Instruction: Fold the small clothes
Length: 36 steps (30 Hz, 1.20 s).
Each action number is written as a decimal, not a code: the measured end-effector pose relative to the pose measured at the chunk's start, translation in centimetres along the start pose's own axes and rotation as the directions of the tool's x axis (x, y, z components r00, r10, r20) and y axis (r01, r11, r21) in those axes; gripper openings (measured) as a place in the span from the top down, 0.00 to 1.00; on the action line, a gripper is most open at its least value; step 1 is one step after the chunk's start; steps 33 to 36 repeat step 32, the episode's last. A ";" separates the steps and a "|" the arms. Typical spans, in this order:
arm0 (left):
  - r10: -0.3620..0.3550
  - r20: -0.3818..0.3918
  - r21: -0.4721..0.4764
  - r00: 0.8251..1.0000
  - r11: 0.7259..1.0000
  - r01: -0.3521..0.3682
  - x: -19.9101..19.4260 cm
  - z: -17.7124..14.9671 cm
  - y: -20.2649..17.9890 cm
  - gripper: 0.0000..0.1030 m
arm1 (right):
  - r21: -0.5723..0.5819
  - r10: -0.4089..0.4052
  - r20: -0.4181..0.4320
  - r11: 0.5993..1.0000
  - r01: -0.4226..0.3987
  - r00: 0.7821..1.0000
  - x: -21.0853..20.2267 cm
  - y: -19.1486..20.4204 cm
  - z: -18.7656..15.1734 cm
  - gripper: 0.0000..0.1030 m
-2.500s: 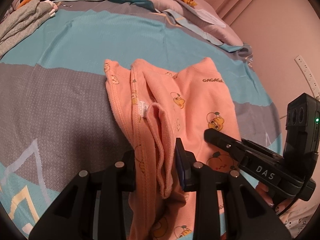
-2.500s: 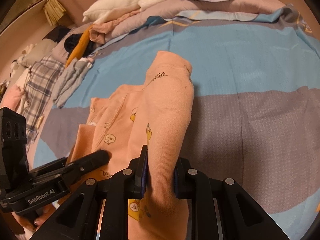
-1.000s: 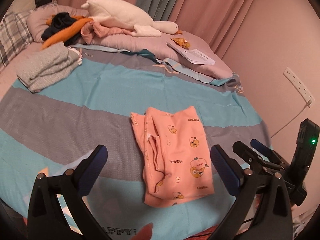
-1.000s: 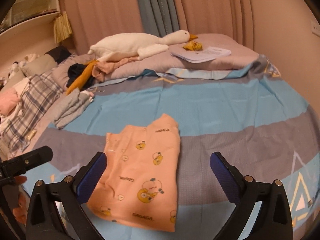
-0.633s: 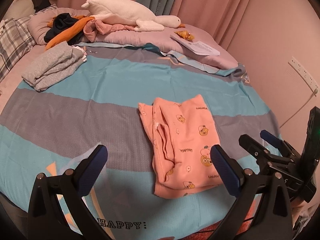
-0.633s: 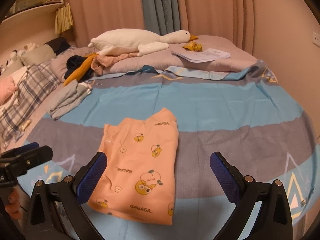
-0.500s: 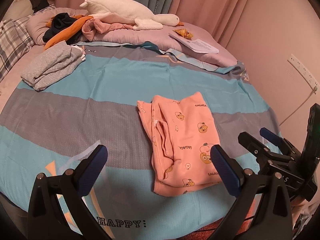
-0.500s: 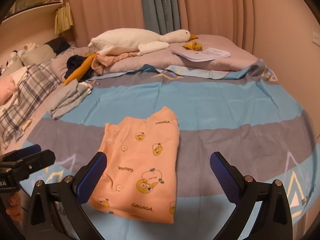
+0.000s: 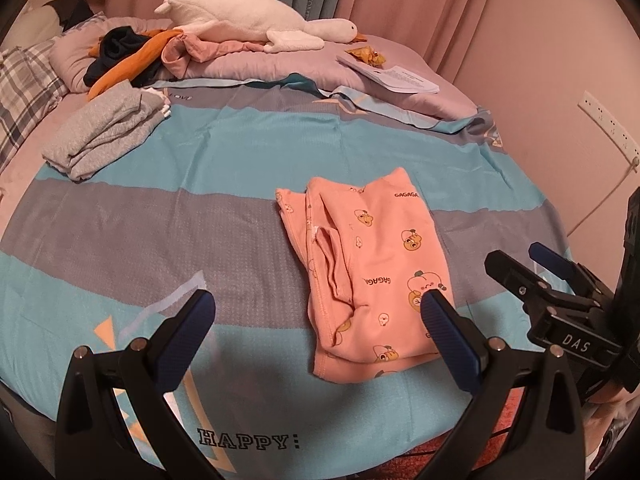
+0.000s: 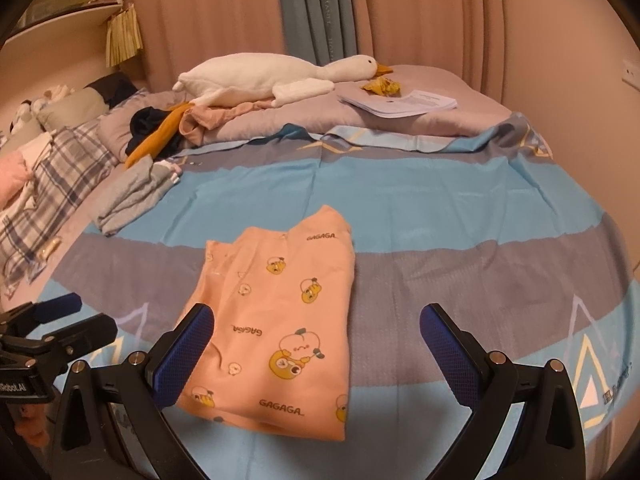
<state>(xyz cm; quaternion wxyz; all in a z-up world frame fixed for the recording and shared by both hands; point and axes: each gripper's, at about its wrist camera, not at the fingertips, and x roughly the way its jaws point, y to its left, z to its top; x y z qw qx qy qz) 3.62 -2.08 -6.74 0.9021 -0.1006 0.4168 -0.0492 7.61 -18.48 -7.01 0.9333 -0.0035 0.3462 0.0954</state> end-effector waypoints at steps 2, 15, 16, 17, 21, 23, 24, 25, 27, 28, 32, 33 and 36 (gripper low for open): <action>-0.005 -0.005 -0.006 1.000 1.000 0.005 0.0 -0.1 0.1 0.00 | -0.005 -0.002 0.001 1.000 0.002 1.000 -0.1 0.1 -0.1 0.01; -0.004 -0.005 -0.005 1.000 1.000 0.004 0.0 -0.2 0.0 0.00 | -0.001 -0.007 -0.001 1.000 0.007 1.000 -0.2 0.2 -0.2 0.01; -0.003 -0.003 -0.003 1.000 1.000 0.003 -0.1 -0.2 0.0 0.00 | -0.001 -0.006 -0.001 1.000 0.006 1.000 -0.2 0.2 -0.2 0.01; -0.004 -0.002 -0.002 1.000 1.000 0.004 -0.1 -0.2 0.0 0.00 | -0.001 -0.006 -0.001 1.000 0.006 1.000 -0.2 0.1 -0.2 0.01; 0.016 0.005 0.008 1.000 1.000 -0.016 -0.2 -0.1 0.0 0.00 | -0.001 -0.011 -0.007 1.000 0.011 1.000 -0.1 0.1 -0.3 0.01; 0.022 0.012 0.013 1.000 1.000 -0.023 -0.3 -0.1 0.0 0.00 | 0.000 -0.011 -0.006 1.000 0.011 1.000 -0.1 0.1 -0.3 0.01; 0.021 0.010 0.013 1.000 1.000 -0.021 -0.3 -0.1 0.0 0.00 | 0.000 -0.014 -0.005 1.000 0.014 1.000 -0.2 0.1 -0.3 0.01; 0.019 0.009 0.012 1.000 1.000 -0.019 -0.3 -0.1 0.1 0.00 | 0.000 -0.016 -0.007 1.000 0.016 1.000 -0.1 0.1 -0.3 0.01; 0.022 0.009 0.013 1.000 1.000 -0.023 -0.2 -0.1 0.1 0.00 | -0.002 -0.024 -0.007 1.000 0.024 1.000 0.0 0.1 -0.3 0.01; 0.026 0.010 0.015 1.000 1.000 -0.026 -0.2 -0.1 0.1 0.00 | -0.004 -0.027 -0.008 1.000 0.027 1.000 0.0 0.1 -0.3 0.01; 0.022 0.011 0.018 1.000 1.000 -0.022 -0.2 -0.1 0.0 0.00 | -0.004 -0.027 -0.009 1.000 0.027 1.000 0.0 0.2 -0.3 0.01; 0.022 0.011 0.018 1.000 1.000 -0.022 -0.2 -0.1 0.0 0.00 | -0.004 -0.027 -0.009 1.000 0.027 1.000 0.0 0.2 -0.3 0.01; 0.022 0.011 0.018 1.000 1.000 -0.022 -0.2 -0.1 0.0 0.00 | -0.004 -0.027 -0.009 1.000 0.027 1.000 0.0 0.2 -0.3 0.01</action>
